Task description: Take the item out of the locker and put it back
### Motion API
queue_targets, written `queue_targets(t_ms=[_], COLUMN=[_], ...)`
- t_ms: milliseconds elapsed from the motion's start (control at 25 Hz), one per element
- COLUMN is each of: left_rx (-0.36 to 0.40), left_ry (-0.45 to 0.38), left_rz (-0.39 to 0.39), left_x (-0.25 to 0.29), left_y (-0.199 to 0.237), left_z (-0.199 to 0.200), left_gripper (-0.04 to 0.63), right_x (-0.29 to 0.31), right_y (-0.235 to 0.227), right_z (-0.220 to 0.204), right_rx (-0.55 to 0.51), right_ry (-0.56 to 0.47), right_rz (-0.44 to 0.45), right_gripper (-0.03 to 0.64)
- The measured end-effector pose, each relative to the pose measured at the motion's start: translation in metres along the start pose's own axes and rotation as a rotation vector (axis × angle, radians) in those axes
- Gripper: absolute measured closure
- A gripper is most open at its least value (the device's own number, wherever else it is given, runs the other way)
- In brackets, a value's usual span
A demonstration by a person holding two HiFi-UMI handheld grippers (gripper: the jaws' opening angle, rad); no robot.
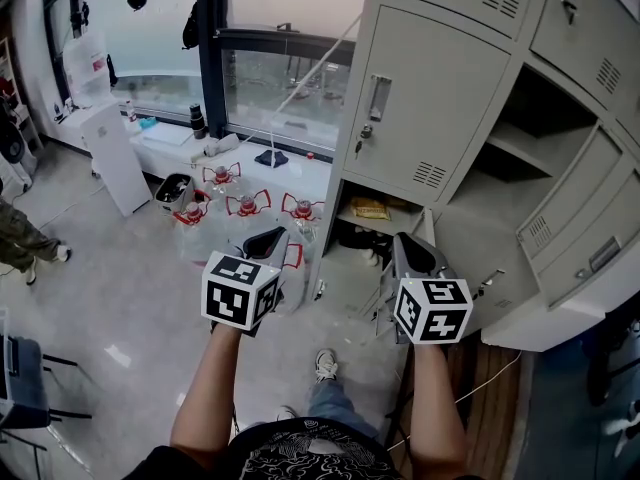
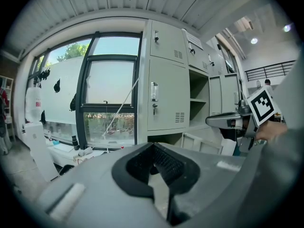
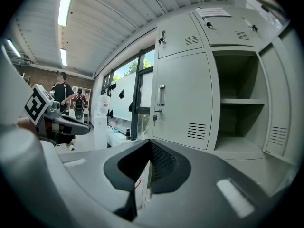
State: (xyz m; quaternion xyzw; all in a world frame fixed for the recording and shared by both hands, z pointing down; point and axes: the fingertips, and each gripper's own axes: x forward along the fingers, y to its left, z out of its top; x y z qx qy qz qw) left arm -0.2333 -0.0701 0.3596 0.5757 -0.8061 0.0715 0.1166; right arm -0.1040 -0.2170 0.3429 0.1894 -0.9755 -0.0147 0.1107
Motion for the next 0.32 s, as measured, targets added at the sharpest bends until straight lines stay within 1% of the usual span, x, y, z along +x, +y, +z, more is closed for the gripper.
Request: queue_targets(t_ms=[320], left_rx=[0.006], left_ry=[0.007], left_rz=[-0.012], left_x=[0.0019], left_y=[-0.0049], left_z=[0.0], left_gripper=[0.594], right_x=[-0.0026], right_y=[-0.0004], right_z=[0.0013], right_rx=[-0.005], right_ry=[-0.002], right_rz=[-0.001], right_gripper=[0.594])
